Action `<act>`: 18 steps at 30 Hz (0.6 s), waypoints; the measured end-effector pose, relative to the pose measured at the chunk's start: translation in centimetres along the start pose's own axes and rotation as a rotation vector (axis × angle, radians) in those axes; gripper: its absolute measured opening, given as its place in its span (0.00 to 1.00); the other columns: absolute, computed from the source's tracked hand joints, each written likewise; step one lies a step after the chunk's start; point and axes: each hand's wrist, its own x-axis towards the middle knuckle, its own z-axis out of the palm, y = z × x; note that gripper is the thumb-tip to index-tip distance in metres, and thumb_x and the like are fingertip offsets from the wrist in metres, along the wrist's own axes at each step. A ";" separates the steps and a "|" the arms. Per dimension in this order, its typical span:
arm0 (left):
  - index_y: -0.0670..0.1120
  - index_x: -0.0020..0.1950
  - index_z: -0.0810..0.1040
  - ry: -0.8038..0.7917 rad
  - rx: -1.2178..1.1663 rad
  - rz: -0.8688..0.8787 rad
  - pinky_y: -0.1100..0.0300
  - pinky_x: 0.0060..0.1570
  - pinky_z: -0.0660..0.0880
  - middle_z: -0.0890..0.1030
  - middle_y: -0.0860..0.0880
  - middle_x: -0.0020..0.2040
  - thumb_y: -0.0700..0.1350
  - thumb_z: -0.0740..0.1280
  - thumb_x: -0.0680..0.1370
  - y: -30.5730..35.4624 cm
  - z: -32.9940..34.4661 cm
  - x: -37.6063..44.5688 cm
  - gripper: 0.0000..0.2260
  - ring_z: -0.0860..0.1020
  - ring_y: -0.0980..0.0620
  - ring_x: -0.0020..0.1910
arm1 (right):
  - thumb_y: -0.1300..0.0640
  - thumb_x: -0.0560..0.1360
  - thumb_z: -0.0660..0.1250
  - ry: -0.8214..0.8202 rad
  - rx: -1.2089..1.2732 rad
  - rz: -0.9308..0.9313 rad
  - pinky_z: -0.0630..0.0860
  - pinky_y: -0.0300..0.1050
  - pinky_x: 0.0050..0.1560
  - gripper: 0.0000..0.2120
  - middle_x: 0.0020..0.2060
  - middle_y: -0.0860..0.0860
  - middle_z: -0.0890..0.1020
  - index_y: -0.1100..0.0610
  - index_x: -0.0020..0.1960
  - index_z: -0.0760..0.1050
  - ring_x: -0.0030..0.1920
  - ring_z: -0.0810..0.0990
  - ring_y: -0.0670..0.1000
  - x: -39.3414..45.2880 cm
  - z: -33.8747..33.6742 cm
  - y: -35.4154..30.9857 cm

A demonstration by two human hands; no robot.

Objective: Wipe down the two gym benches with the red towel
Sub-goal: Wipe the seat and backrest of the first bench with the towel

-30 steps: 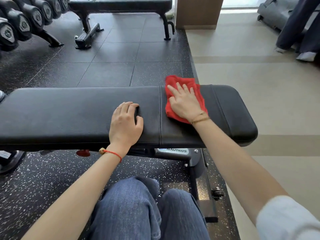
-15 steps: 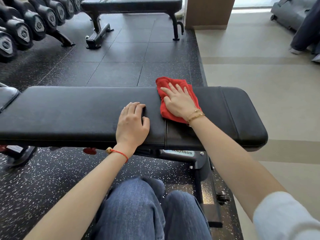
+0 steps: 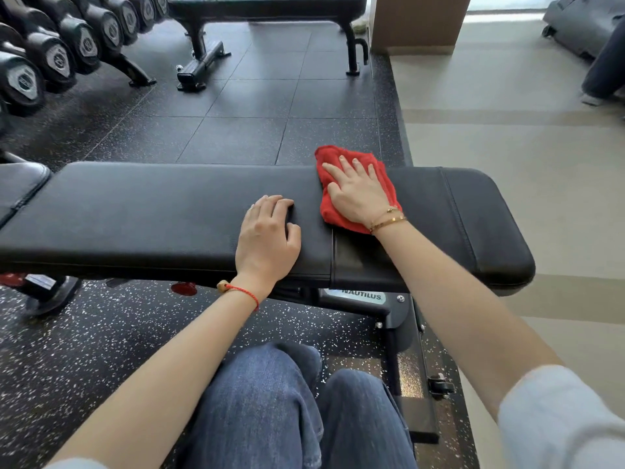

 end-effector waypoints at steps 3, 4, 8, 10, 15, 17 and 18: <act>0.43 0.65 0.75 0.011 -0.008 0.002 0.50 0.73 0.63 0.76 0.44 0.65 0.42 0.61 0.76 -0.3 0.1 0.1 0.17 0.70 0.44 0.69 | 0.50 0.81 0.50 0.028 -0.017 -0.022 0.40 0.56 0.77 0.26 0.79 0.53 0.50 0.46 0.79 0.52 0.79 0.48 0.56 -2.3 0.7 -0.9; 0.43 0.64 0.76 0.015 -0.009 0.001 0.50 0.72 0.64 0.76 0.44 0.65 0.42 0.61 0.76 -0.3 0.2 0.1 0.17 0.71 0.44 0.68 | 0.50 0.81 0.51 0.045 -0.026 -0.057 0.40 0.56 0.77 0.26 0.79 0.53 0.51 0.46 0.79 0.53 0.79 0.48 0.57 -3.7 1.1 -1.2; 0.42 0.64 0.76 0.017 -0.029 0.009 0.50 0.72 0.64 0.77 0.44 0.65 0.42 0.60 0.75 -0.3 0.1 0.0 0.18 0.71 0.43 0.68 | 0.50 0.80 0.53 0.094 -0.052 -0.198 0.42 0.55 0.78 0.27 0.79 0.51 0.54 0.44 0.78 0.55 0.79 0.51 0.55 -9.4 1.8 -1.5; 0.43 0.65 0.75 0.006 -0.034 0.014 0.51 0.73 0.63 0.76 0.44 0.66 0.42 0.61 0.76 -0.5 0.1 0.0 0.18 0.70 0.44 0.69 | 0.50 0.79 0.54 0.111 -0.056 -0.197 0.44 0.53 0.78 0.27 0.78 0.49 0.56 0.43 0.77 0.56 0.78 0.52 0.53 -11.2 1.7 -0.3; 0.43 0.67 0.74 -0.008 -0.018 0.003 0.49 0.74 0.62 0.75 0.45 0.67 0.42 0.61 0.77 -0.3 0.1 -0.1 0.18 0.68 0.44 0.71 | 0.51 0.80 0.53 0.095 -0.056 0.005 0.43 0.54 0.77 0.26 0.79 0.50 0.56 0.43 0.78 0.55 0.78 0.52 0.55 -8.3 0.0 4.6; 0.42 0.67 0.74 -0.008 -0.006 -0.003 0.48 0.74 0.62 0.75 0.44 0.67 0.43 0.61 0.77 -0.1 0.1 -0.1 0.18 0.68 0.44 0.72 | 0.50 0.81 0.51 0.057 -0.046 0.084 0.41 0.55 0.78 0.26 0.79 0.51 0.53 0.44 0.78 0.53 0.79 0.49 0.56 -5.6 -0.7 4.9; 0.42 0.67 0.74 -0.007 -0.002 -0.006 0.48 0.74 0.62 0.75 0.44 0.67 0.43 0.62 0.77 0.0 0.1 -0.2 0.18 0.68 0.44 0.72 | 0.50 0.81 0.50 0.047 -0.045 0.094 0.41 0.56 0.78 0.26 0.79 0.52 0.51 0.45 0.79 0.52 0.79 0.48 0.57 -4.5 -0.7 4.6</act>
